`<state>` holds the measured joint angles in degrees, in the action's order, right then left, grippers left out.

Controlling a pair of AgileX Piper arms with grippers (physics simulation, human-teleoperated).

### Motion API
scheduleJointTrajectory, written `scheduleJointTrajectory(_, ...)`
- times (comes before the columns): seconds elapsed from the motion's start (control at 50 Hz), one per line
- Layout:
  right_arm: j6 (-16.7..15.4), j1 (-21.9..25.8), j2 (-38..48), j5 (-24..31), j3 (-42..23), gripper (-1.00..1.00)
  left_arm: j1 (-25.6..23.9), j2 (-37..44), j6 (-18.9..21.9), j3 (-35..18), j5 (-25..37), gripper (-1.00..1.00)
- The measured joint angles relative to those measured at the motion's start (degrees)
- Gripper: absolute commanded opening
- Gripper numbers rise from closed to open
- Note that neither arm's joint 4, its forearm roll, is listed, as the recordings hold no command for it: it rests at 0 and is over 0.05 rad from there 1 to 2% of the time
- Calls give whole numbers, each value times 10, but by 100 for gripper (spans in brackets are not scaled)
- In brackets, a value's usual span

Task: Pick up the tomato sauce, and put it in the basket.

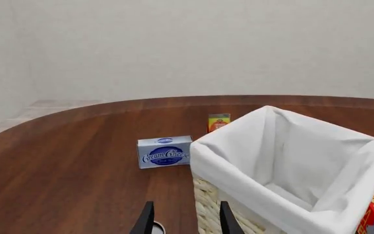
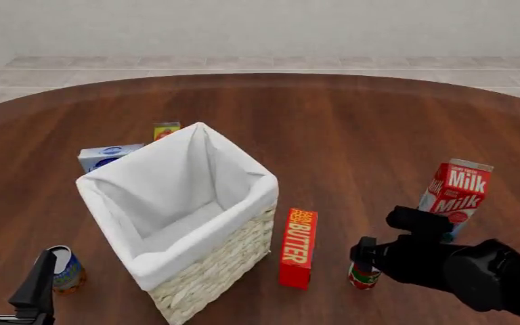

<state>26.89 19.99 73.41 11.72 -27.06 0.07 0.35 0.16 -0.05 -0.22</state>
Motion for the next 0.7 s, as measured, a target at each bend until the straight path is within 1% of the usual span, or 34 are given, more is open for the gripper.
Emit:
scheduleJointTrajectory(0.34, 11, 4, 20, -16, 8, 100, 0, 0, 0, 0, 0, 100)
scheduleJointTrajectory(0.7, 25, 16, 53, -44, 21, 100, 0, 0, 0, 0, 0, 100)
